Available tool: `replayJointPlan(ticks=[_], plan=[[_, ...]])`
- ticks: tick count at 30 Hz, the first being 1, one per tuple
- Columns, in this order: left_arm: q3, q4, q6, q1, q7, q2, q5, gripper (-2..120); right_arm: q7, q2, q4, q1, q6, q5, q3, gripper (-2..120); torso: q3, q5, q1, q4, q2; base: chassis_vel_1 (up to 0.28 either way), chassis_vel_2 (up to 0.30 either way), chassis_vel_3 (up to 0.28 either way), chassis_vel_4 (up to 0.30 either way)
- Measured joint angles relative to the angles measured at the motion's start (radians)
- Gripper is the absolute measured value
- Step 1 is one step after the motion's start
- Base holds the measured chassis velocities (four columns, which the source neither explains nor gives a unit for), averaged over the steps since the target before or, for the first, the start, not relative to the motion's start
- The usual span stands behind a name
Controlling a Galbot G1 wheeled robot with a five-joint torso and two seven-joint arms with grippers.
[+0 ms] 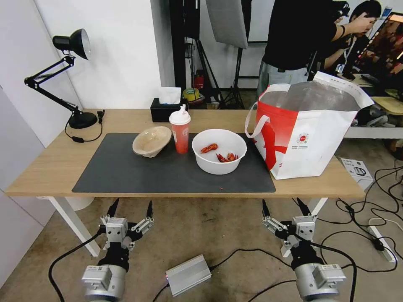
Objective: Pick up the trash from the table and place it into the takeout bag.
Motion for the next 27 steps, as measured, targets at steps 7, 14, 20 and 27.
replayJointPlan(ticks=[7,14,20,27], plan=[[0.000,0.000,0.000,0.000,0.000,0.000,0.000,100,0.000,0.000,0.000,0.000,0.000,0.000,0.000,100,0.000,0.0000,0.000,0.0000,0.000,0.000,0.000,0.000,0.000],[0.000,0.000,0.000,0.000,0.000,0.000,0.000,100,0.000,0.000,0.000,0.000,0.000,0.000,0.000,100,0.000,0.0000,0.000,0.0000,0.000,0.000,0.000,0.000,0.000],[0.000,0.000,0.000,0.000,0.000,0.000,0.000,100,0.000,0.000,0.000,0.000,0.000,0.000,0.000,100,0.000,0.0000,0.000,0.0000,0.000,0.000,0.000,0.000,0.000],[0.000,0.000,0.000,0.000,0.000,0.000,0.000,100,0.000,0.000,0.000,0.000,0.000,0.000,0.000,100,0.000,0.0000,0.000,0.0000,0.000,0.000,0.000,0.000,0.000]])
